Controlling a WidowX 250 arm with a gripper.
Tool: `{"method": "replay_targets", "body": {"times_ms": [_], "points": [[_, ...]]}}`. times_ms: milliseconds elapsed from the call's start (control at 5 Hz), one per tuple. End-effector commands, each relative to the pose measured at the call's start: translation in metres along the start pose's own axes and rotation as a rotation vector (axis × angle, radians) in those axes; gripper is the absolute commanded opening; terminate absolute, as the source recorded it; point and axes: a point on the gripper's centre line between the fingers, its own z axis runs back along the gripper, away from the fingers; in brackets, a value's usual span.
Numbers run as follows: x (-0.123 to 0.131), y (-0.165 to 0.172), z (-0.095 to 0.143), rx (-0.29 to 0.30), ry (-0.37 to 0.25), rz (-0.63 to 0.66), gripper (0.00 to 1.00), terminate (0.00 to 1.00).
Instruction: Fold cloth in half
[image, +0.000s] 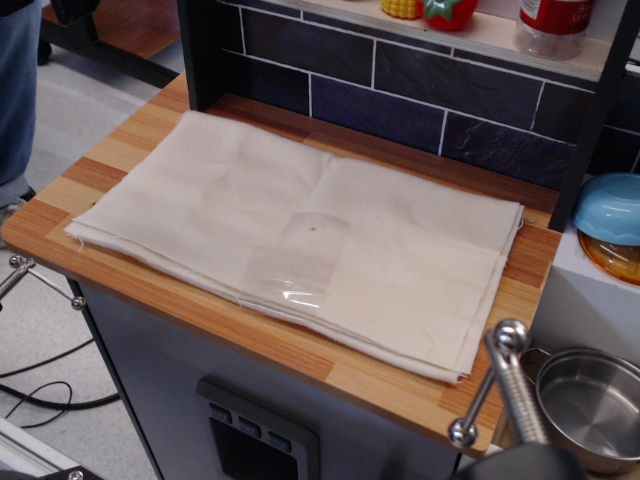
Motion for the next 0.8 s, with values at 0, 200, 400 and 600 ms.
{"method": "replay_targets", "body": {"times_ms": [0, 200, 400, 600], "points": [[0.0, 0.0, 0.0, 0.0, 0.0, 0.0, 1.0, 0.0], [0.027, 0.009, -0.018, 0.013, -0.051, 0.022, 1.0, 0.0], [0.047, 0.019, -0.036, 0.046, -0.072, 0.033, 1.0, 0.0], [0.058, 0.028, -0.069, 0.085, -0.076, 0.05, 1.0, 0.0]]}}
